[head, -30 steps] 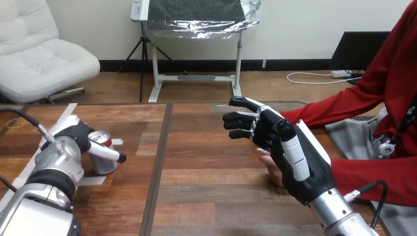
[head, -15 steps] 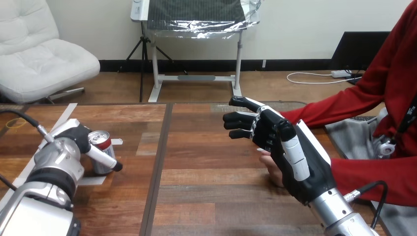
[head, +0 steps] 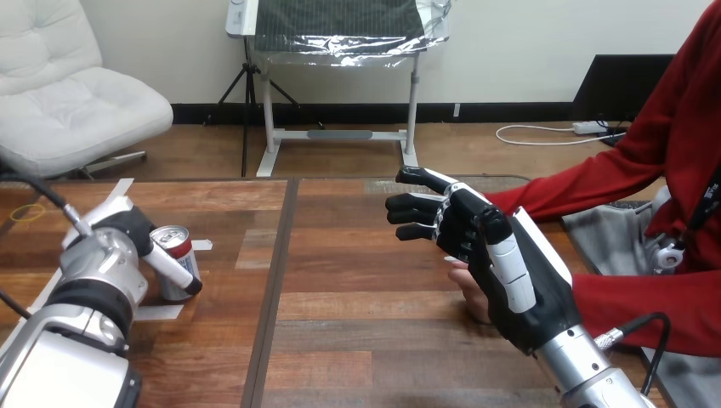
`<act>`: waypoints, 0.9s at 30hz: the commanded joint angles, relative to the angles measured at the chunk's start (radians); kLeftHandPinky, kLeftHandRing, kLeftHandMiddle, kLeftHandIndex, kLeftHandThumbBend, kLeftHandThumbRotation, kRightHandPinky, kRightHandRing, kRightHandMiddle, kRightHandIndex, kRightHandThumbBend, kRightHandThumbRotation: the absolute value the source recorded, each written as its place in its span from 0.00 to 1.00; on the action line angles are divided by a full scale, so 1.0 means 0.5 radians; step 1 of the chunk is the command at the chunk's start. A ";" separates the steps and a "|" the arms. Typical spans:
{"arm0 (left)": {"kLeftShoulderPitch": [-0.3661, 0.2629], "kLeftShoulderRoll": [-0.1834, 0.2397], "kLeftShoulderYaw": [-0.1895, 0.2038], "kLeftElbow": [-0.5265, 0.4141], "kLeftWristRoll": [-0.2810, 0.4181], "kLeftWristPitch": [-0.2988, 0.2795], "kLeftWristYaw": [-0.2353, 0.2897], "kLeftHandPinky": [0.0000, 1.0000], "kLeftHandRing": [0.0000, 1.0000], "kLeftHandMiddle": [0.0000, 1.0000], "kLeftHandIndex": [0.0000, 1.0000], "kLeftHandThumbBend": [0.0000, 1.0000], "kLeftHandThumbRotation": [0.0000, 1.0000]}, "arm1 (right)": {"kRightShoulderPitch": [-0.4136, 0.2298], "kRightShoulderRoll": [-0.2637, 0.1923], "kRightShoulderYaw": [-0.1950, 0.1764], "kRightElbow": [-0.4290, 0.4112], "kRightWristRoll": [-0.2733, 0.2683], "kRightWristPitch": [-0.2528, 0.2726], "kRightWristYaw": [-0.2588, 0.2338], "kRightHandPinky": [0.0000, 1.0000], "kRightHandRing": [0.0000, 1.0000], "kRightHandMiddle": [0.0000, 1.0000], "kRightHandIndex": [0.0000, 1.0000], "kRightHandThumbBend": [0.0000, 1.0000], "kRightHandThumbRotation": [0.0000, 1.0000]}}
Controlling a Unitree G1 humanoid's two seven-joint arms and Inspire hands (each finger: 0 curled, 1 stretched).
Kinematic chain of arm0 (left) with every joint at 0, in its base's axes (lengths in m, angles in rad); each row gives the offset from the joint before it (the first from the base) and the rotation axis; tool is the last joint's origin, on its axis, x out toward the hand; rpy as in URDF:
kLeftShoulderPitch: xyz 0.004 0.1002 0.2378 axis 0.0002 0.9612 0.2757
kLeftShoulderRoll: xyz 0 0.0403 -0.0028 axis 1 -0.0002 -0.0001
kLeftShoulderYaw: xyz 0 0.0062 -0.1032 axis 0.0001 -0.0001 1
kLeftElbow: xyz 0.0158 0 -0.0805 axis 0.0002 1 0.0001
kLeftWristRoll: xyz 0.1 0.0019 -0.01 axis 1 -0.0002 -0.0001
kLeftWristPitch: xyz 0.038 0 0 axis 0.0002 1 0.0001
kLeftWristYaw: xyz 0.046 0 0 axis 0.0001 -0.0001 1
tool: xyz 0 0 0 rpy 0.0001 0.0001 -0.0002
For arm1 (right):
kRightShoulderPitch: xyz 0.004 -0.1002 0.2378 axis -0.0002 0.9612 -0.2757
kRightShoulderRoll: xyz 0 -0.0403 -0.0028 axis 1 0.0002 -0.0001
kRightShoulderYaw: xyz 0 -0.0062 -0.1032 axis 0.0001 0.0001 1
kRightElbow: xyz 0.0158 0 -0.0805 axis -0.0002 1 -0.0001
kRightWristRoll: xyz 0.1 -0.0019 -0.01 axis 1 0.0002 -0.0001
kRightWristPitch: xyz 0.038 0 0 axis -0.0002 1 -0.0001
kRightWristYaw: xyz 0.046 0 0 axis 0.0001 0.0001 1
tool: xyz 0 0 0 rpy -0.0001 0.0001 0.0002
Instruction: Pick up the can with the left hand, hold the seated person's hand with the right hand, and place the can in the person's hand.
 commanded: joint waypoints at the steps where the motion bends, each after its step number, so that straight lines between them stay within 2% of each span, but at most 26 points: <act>1: -0.149 0.030 -0.007 -0.064 0.010 -0.003 0.054 0.54 0.73 0.79 0.74 0.85 0.00 | -0.124 -0.018 -0.012 -0.072 0.018 -0.005 -0.016 0.73 0.76 0.76 0.83 0.83 1.00; 9: -0.143 0.030 -0.016 -0.069 0.017 0.004 0.103 0.42 0.59 0.71 0.76 0.79 0.00 | -0.126 -0.021 -0.012 -0.072 0.027 0.001 -0.006 0.73 0.76 0.76 0.84 0.83 1.00; 12: -0.142 0.029 -0.010 -0.072 0.011 0.010 0.116 0.37 0.52 0.66 0.77 0.77 0.00 | -0.127 -0.019 -0.012 -0.069 0.026 -0.004 -0.008 0.73 0.76 0.77 0.84 0.83 1.00; 14: -0.142 0.028 -0.007 -0.077 0.008 0.014 0.123 0.30 0.43 0.57 0.77 0.76 0.00 | -0.127 -0.019 -0.012 -0.070 0.026 -0.005 -0.009 0.73 0.76 0.77 0.83 0.83 1.00; 16: -0.139 0.029 -0.002 -0.078 0.002 0.008 0.134 0.27 0.39 0.53 0.77 0.75 0.00 | -0.126 -0.021 -0.012 -0.070 0.025 -0.007 -0.006 0.73 0.76 0.77 0.83 0.83 1.00; 23: -0.129 0.034 0.001 -0.078 -0.002 -0.015 0.157 0.19 0.29 0.42 0.78 0.71 0.00 | -0.126 -0.020 -0.011 -0.069 0.031 -0.008 0.000 0.73 0.76 0.77 0.83 0.82 1.00; 27: -0.128 0.034 0.006 -0.084 -0.007 -0.017 0.167 0.18 0.27 0.40 0.79 0.70 0.00 | -0.126 -0.021 -0.011 -0.070 0.025 -0.007 -0.004 0.73 0.76 0.77 0.83 0.82 1.00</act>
